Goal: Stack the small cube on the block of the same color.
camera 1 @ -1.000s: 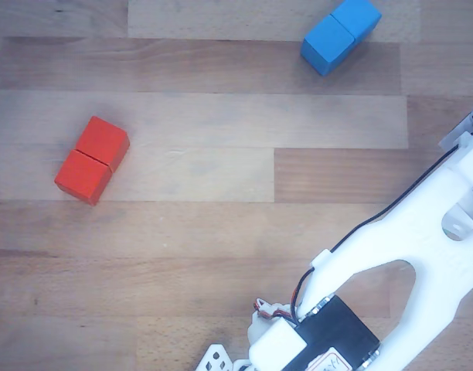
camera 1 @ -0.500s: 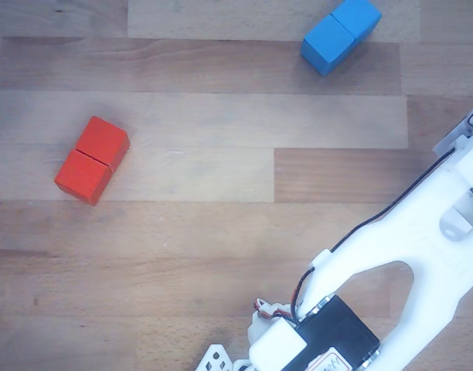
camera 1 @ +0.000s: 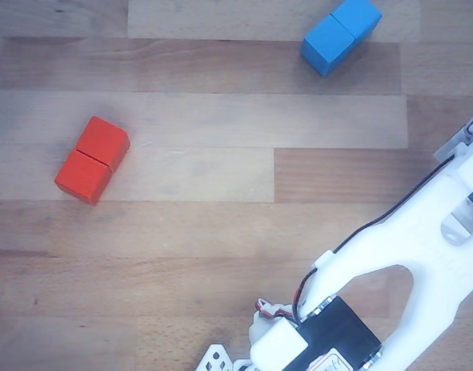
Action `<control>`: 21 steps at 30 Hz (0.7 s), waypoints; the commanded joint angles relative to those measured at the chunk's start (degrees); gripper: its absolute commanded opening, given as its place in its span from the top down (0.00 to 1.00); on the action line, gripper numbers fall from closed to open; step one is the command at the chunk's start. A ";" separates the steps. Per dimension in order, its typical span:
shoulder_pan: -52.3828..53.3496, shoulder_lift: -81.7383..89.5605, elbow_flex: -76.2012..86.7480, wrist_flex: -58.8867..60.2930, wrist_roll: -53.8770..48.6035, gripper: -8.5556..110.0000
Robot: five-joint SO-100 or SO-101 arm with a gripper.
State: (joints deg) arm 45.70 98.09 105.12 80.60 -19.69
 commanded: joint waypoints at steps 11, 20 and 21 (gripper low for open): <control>1.49 -1.23 -0.35 -0.79 -0.62 0.89; 1.14 -1.58 -0.18 -0.53 -0.62 0.89; 1.14 -2.02 -0.18 -0.53 -0.62 0.89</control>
State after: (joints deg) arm 47.20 96.06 105.12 79.98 -19.69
